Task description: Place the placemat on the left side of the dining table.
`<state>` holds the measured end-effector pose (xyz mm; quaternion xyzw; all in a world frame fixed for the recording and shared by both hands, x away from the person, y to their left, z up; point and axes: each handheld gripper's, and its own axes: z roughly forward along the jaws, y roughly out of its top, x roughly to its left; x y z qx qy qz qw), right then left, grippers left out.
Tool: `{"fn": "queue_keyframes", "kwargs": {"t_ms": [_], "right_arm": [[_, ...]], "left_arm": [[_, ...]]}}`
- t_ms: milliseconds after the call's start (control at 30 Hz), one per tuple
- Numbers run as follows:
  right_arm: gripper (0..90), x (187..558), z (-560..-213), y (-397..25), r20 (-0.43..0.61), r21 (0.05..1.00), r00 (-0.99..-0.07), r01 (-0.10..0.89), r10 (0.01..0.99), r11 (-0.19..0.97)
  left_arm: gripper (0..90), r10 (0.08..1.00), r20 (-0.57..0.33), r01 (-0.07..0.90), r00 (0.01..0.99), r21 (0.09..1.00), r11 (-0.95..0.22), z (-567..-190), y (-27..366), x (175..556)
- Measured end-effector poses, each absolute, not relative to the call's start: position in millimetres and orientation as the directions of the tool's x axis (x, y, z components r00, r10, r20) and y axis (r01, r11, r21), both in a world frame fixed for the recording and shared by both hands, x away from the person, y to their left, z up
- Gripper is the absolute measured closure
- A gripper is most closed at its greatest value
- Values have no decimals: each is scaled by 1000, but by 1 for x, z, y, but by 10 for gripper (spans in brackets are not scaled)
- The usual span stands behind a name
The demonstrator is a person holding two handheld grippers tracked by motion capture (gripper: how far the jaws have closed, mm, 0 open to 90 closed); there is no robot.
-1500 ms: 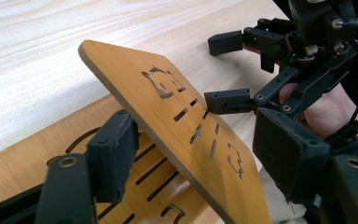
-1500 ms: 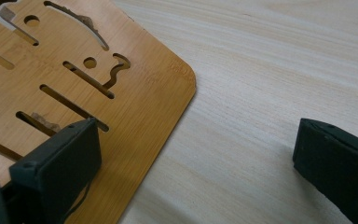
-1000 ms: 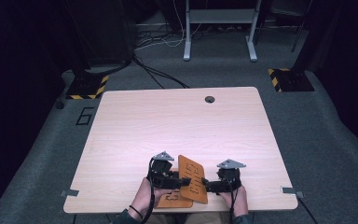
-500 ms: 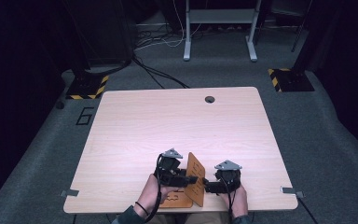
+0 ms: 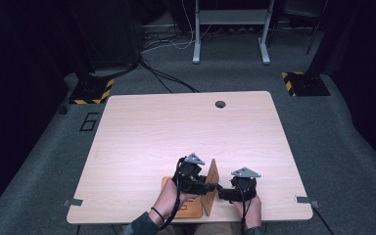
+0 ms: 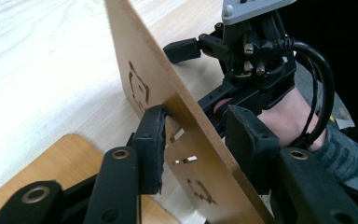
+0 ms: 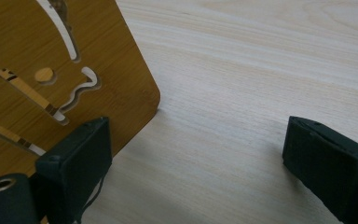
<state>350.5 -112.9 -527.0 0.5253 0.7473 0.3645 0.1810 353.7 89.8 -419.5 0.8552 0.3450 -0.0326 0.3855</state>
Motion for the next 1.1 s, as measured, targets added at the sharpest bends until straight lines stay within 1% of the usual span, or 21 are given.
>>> {"fn": "queue_keyframes", "kwargs": {"t_ms": [300, 433, 633, 767, 900, 967, 1100], "right_arm": [[80, 350, -527, -121, 124, 739, -331, 660, 935, 136], [79, 350, -527, -126, 134, 741, -303, 663, 944, 107], [79, 350, -527, -134, 142, 743, -270, 665, 952, 78], [72, 350, -527, -139, 136, 744, -255, 665, 957, 71], [71, 351, -528, -141, 131, 744, -237, 666, 963, 63], [70, 351, -528, -141, 125, 745, -239, 663, 963, 68], [67, 352, -528, -141, 117, 746, -238, 662, 964, 73]], "left_arm": [[642, 556, -287, 591, 780, 630, -504, -415, 67, 358], [678, 554, -249, 568, 794, 628, -532, -412, 60, 361], [762, 565, -162, 525, 809, 631, -571, -406, 51, 368], [845, 580, -91, 497, 809, 633, -594, -400, 46, 377], [859, 563, -97, 488, 821, 630, -604, -397, 46, 386], [859, 566, -94, 486, 819, 639, -596, -395, 48, 388], [858, 578, -118, 501, 807, 656, -565, -390, 55, 393]]}}
